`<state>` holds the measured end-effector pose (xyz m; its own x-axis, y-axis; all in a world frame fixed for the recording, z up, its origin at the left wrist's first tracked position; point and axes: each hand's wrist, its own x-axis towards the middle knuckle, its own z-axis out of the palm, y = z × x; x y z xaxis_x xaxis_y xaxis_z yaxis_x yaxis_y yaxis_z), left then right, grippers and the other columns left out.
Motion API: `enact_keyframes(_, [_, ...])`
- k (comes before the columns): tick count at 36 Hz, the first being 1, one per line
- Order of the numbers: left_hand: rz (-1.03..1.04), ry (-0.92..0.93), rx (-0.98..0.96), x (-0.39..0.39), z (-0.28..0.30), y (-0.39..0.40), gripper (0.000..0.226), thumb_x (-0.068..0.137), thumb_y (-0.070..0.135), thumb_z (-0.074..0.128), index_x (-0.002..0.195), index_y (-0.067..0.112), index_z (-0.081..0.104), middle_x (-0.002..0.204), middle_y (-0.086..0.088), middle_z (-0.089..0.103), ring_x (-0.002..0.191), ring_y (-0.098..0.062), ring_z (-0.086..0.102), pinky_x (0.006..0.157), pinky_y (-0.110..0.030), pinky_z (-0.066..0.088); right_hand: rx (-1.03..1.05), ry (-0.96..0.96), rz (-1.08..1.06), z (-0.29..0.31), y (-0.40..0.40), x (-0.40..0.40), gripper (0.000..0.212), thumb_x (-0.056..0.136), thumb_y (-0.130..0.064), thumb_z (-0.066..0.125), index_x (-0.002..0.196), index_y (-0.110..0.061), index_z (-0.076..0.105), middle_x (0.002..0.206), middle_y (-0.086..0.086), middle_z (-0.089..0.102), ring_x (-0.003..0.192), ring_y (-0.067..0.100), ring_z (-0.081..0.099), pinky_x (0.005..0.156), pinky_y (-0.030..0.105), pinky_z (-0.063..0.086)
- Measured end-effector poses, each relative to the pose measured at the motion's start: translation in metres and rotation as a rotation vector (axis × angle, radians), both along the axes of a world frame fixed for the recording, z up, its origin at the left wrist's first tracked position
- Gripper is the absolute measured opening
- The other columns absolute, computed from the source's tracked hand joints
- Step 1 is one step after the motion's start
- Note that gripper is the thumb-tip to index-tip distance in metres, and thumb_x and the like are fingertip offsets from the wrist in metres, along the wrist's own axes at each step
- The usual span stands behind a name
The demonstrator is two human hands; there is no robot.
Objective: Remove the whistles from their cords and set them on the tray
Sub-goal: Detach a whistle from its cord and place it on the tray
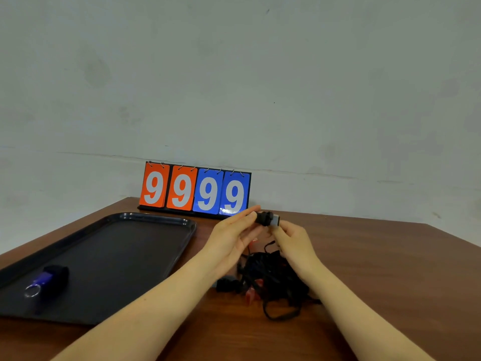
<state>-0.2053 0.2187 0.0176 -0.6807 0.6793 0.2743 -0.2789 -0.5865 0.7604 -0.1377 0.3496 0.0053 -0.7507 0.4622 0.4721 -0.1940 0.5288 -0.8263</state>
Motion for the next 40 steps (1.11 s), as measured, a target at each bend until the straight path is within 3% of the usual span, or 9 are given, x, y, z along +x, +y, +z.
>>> enact_keyframes(8, [0.312, 0.085, -0.152, -0.012, -0.012, 0.006, 0.018, 0.090, 0.008, 0.062, 0.101, 0.021, 0.069, 0.113, -0.005, 0.066, 0.103, -0.017, 0.066, 0.081, -0.028, 0.058, 0.578, -0.174, 0.002, -0.013, -0.010, -0.011, 0.026, 0.101, -0.033, 0.041, 0.083, -0.027, 0.059, 0.080, -0.011, 0.064, 0.076, 0.003, 0.059, 0.068, 0.015, 0.042])
enact_keyframes(13, [0.550, 0.511, -0.408, -0.023, -0.013, 0.006, 0.019, 0.090, 0.017, 0.065, 0.099, 0.034, 0.066, 0.109, 0.008, 0.063, 0.116, -0.010, 0.055, 0.079, -0.016, 0.050, 0.608, -0.137, 0.051, -0.007, -0.009, -0.004, 0.029, 0.100, -0.031, 0.044, 0.072, -0.030, 0.054, 0.071, -0.010, 0.061, 0.070, 0.005, 0.056, 0.060, 0.015, 0.037])
enact_keyframes(18, [0.591, 0.697, -0.548, -0.026, -0.012, 0.003, 0.022, 0.090, 0.018, 0.065, 0.101, 0.038, 0.062, 0.113, 0.004, 0.065, 0.114, -0.009, 0.055, 0.077, -0.014, 0.048, 0.294, 0.036, 0.097, -0.001, -0.009, -0.001, 0.033, 0.098, -0.021, 0.049, 0.066, -0.018, 0.056, 0.061, -0.013, 0.055, 0.060, 0.000, 0.049, 0.059, 0.014, 0.038])
enact_keyframes(21, [0.514, 0.668, -0.521, -0.021, -0.009, 0.000, 0.021, 0.091, 0.017, 0.064, 0.100, 0.036, 0.062, 0.109, 0.007, 0.063, 0.106, -0.006, 0.056, 0.068, -0.010, 0.049, 0.028, 0.122, 0.069, 0.004, -0.002, 0.000, 0.035, 0.098, -0.019, 0.050, 0.064, -0.013, 0.054, 0.048, -0.012, 0.048, 0.048, -0.001, 0.042, 0.052, 0.014, 0.032])
enact_keyframes(26, [0.213, 0.654, -0.448, -0.007, 0.000, -0.002, 0.023, 0.091, 0.013, 0.062, 0.104, 0.030, 0.070, 0.106, 0.004, 0.072, 0.095, -0.001, 0.067, 0.085, -0.021, 0.054, -0.241, 0.176, -0.043, 0.012, 0.011, 0.004, 0.035, 0.097, -0.025, 0.053, 0.063, -0.016, 0.055, 0.042, -0.014, 0.043, 0.045, 0.004, 0.037, 0.047, 0.019, 0.033])
enact_keyframes(29, [0.014, 0.472, -0.318, 0.002, 0.002, -0.001, 0.023, 0.093, 0.009, 0.056, 0.110, 0.018, 0.069, 0.104, 0.001, 0.074, 0.101, -0.011, 0.068, 0.083, -0.022, 0.054, -0.222, 0.146, -0.042, 0.012, 0.013, 0.006, 0.032, 0.096, -0.026, 0.055, 0.069, -0.010, 0.061, 0.052, -0.009, 0.055, 0.048, 0.006, 0.048, 0.047, 0.016, 0.038])
enact_keyframes(32, [-0.064, 0.249, -0.169, 0.003, 0.005, 0.000, 0.021, 0.093, 0.004, 0.053, 0.108, 0.009, 0.068, 0.108, -0.010, 0.072, 0.103, -0.018, 0.068, 0.084, -0.026, 0.056, -0.237, 0.098, 0.006, 0.008, 0.014, 0.002, 0.036, 0.096, -0.028, 0.055, 0.083, 0.005, 0.063, 0.056, 0.008, 0.047, 0.044, 0.013, 0.037, 0.044, 0.023, 0.030])
enact_keyframes(35, [-0.065, 0.089, -0.051, -0.003, 0.005, -0.001, 0.022, 0.093, 0.003, 0.052, 0.110, 0.006, 0.067, 0.109, -0.014, 0.071, 0.100, -0.021, 0.069, 0.082, -0.027, 0.057, -0.129, 0.030, -0.005, 0.005, 0.015, -0.004, 0.034, 0.097, -0.023, 0.051, 0.075, 0.000, 0.062, 0.043, -0.010, 0.037, 0.043, 0.009, 0.031, 0.046, 0.024, 0.026])
enact_keyframes(40, [0.064, -0.001, -0.003, -0.015, -0.002, 0.002, 0.024, 0.092, 0.005, 0.056, 0.115, 0.006, 0.066, 0.116, -0.015, 0.069, 0.106, -0.023, 0.067, 0.085, -0.029, 0.057, 0.245, -0.040, -0.004, -0.005, 0.006, -0.007, 0.036, 0.100, -0.024, 0.047, 0.067, -0.018, 0.062, 0.054, -0.020, 0.058, 0.054, -0.004, 0.050, 0.055, 0.011, 0.036])
